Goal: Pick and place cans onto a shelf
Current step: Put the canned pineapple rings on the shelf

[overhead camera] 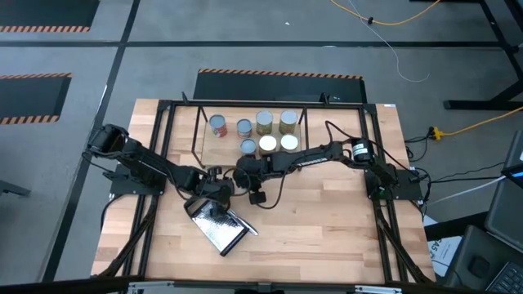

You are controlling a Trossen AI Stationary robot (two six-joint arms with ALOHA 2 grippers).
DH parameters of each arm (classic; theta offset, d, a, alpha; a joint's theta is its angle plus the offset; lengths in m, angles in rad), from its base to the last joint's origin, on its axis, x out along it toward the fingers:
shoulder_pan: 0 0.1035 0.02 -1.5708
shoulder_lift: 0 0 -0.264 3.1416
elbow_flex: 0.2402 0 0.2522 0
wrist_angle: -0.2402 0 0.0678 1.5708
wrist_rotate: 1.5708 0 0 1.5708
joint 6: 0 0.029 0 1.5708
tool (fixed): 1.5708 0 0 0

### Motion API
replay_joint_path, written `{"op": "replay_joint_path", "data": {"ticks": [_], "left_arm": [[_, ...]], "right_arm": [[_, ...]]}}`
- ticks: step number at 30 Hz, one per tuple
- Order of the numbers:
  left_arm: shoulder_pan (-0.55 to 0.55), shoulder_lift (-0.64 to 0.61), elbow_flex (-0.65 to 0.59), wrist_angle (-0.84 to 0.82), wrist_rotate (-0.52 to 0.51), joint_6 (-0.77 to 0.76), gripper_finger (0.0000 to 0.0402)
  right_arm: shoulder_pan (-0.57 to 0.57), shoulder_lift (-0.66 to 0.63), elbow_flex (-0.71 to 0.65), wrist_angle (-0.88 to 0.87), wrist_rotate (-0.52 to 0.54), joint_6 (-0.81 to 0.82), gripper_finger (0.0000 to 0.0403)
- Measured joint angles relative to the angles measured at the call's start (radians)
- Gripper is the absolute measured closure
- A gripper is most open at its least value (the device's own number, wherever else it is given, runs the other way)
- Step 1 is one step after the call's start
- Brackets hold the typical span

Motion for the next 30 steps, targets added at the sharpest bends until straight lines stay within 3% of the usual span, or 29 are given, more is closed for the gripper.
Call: {"op": "replay_joint_path", "data": {"ticks": [10,20,30], "left_arm": [[0.000,0.001,-0.001,-0.002,-0.024,0.002,0.0393],[0.001,0.001,0.010,-0.002,-0.034,0.001,0.0396],[0.000,0.002,0.067,-0.002,-0.047,0.000,0.0399]], "right_arm": [[0.000,-0.048,0.000,-0.110,0.000,-0.024,0.0345],[0.001,-0.071,0.000,-0.169,0.000,-0.023,0.0345],[0.011,-0.215,-0.040,-0.350,0.000,0.048,0.0345]]}}
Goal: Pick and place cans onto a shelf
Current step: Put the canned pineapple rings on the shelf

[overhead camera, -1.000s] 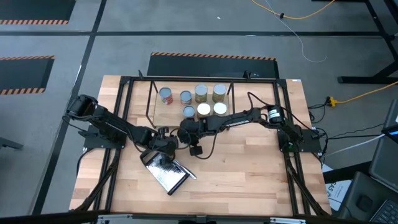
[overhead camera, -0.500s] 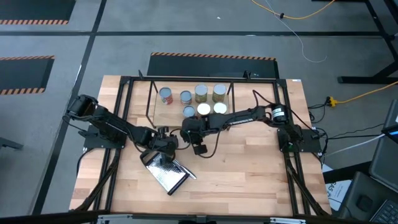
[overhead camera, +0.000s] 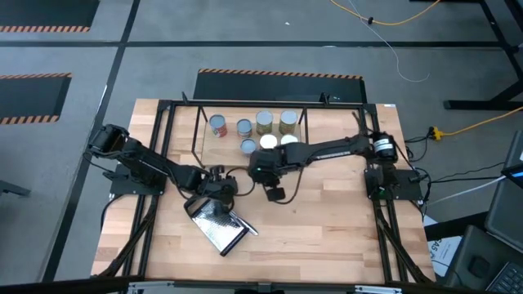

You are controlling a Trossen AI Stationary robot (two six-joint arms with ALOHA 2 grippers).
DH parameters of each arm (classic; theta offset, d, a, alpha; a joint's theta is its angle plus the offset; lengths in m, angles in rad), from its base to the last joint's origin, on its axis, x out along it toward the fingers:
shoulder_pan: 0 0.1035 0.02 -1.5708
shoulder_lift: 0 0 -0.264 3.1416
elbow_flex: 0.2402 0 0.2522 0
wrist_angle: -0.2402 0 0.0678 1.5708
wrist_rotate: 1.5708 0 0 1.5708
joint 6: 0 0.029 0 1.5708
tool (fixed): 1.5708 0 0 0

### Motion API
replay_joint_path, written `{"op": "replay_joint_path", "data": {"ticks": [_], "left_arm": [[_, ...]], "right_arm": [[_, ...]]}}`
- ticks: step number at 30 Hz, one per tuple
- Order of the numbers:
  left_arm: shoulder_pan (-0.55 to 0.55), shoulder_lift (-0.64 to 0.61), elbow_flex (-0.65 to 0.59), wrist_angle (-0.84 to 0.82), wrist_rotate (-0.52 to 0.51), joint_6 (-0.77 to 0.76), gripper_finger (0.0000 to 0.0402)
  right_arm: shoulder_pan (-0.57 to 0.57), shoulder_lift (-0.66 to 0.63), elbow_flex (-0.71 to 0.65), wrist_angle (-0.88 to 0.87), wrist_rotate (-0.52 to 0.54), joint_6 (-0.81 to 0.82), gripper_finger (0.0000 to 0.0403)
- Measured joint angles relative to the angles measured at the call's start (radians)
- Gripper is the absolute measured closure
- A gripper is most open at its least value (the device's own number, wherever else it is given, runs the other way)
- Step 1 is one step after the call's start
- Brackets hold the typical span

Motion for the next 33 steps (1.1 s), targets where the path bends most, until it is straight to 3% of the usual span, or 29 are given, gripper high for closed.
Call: {"op": "replay_joint_path", "data": {"ticks": [4,15,24,28,33], "left_arm": [[0.000,-0.001,0.022,0.003,-0.007,0.004,0.0399],[-0.013,-0.002,0.115,0.035,-0.083,0.051,0.0399],[-0.048,-0.003,0.157,0.184,-0.232,0.123,0.0400],[-0.053,-0.003,0.158,0.289,-0.258,0.175,0.0400],[-0.053,-0.003,0.158,0.395,-0.261,0.248,0.0400]], "right_arm": [[0.024,-0.083,-0.115,0.050,-0.001,0.055,0.0345],[0.078,-0.352,-0.504,0.388,0.000,0.276,0.0345],[0.110,-0.489,-0.851,1.003,-0.001,0.403,0.0345],[0.109,-0.484,-0.923,1.225,-0.009,0.400,0.0345],[0.109,-0.481,-0.932,1.255,-0.010,0.399,0.0345]]}}
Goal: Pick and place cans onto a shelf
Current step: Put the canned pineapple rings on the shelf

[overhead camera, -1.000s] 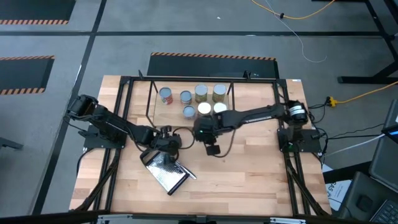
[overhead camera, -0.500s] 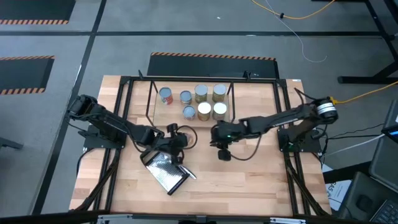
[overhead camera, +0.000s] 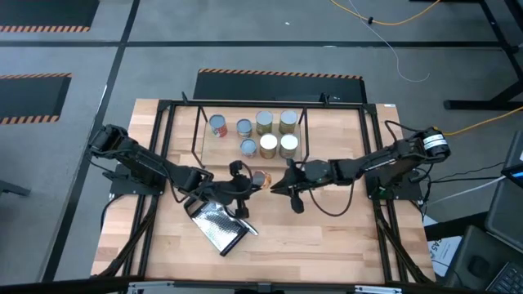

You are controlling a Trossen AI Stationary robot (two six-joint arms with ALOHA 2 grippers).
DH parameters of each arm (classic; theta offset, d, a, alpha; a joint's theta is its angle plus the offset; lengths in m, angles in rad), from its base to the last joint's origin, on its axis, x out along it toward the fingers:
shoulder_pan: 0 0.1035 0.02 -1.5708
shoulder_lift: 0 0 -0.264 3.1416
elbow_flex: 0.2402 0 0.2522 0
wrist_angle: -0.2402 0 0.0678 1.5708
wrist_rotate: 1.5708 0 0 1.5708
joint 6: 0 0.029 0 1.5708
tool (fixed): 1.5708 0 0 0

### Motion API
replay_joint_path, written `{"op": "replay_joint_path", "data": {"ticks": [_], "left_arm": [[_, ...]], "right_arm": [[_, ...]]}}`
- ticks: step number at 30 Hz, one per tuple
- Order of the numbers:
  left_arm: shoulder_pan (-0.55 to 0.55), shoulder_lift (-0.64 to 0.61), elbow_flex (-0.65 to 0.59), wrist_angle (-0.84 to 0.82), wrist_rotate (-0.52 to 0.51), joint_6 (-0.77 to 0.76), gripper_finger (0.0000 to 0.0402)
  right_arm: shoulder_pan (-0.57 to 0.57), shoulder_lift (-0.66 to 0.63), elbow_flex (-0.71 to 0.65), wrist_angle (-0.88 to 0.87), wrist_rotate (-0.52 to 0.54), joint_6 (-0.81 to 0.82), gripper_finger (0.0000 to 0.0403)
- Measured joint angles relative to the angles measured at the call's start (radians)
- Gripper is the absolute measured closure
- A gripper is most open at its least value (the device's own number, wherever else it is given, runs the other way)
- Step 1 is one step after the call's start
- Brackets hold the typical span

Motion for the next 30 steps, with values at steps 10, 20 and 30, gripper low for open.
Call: {"op": "replay_joint_path", "data": {"ticks": [10,20,30], "left_arm": [[-0.003,0.000,0.000,0.082,0.000,0.071,0.0400],[-0.006,0.000,0.000,0.113,0.001,0.075,0.0400],[-0.006,0.000,0.000,0.113,0.001,0.075,0.0400]], "right_arm": [[0.000,0.000,0.000,0.040,-0.088,-0.028,0.0345],[-0.010,0.000,0.000,0.070,-0.113,-0.026,0.0345],[-0.010,0.000,0.001,0.074,-0.113,-0.024,0.0345]]}}
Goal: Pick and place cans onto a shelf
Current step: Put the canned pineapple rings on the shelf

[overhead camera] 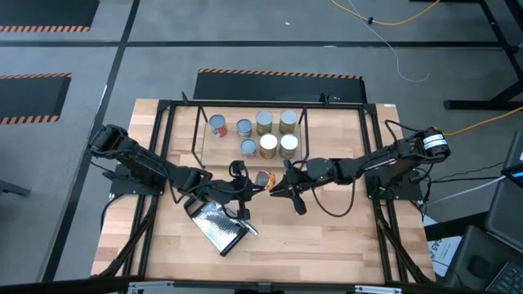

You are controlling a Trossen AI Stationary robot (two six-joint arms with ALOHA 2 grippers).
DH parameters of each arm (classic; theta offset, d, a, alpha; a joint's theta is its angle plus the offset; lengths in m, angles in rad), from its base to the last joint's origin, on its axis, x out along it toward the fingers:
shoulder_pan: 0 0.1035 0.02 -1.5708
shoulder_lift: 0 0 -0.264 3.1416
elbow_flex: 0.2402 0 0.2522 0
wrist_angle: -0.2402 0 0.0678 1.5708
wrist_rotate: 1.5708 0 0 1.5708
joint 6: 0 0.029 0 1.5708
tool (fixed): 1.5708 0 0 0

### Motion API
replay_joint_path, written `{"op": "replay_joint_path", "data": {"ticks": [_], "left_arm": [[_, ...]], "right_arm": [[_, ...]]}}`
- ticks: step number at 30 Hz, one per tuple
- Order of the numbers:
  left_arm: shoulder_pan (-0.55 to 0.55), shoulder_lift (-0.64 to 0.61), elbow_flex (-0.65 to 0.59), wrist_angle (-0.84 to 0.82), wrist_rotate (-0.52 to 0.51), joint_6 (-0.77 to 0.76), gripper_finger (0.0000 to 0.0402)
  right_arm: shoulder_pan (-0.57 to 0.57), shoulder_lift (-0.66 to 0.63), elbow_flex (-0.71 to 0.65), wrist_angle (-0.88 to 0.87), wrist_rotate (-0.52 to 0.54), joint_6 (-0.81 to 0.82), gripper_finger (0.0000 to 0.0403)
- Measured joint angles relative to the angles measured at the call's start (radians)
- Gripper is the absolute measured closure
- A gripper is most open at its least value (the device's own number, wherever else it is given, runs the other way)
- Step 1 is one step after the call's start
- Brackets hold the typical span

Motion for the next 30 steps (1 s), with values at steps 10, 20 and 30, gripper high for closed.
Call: {"op": "replay_joint_path", "data": {"ticks": [10,20,30], "left_arm": [[0.000,0.000,0.000,-0.001,0.000,0.000,0.0400],[0.000,0.000,0.000,-0.001,0.000,0.000,0.0400],[0.000,0.000,0.000,-0.002,0.000,0.000,0.0400]], "right_arm": [[-0.011,0.000,0.000,-0.014,-0.001,0.024,0.0345],[-0.043,0.000,0.000,-0.039,-0.021,0.105,0.0268],[-0.043,0.000,0.000,-0.023,-0.063,0.104,0.0242]]}}
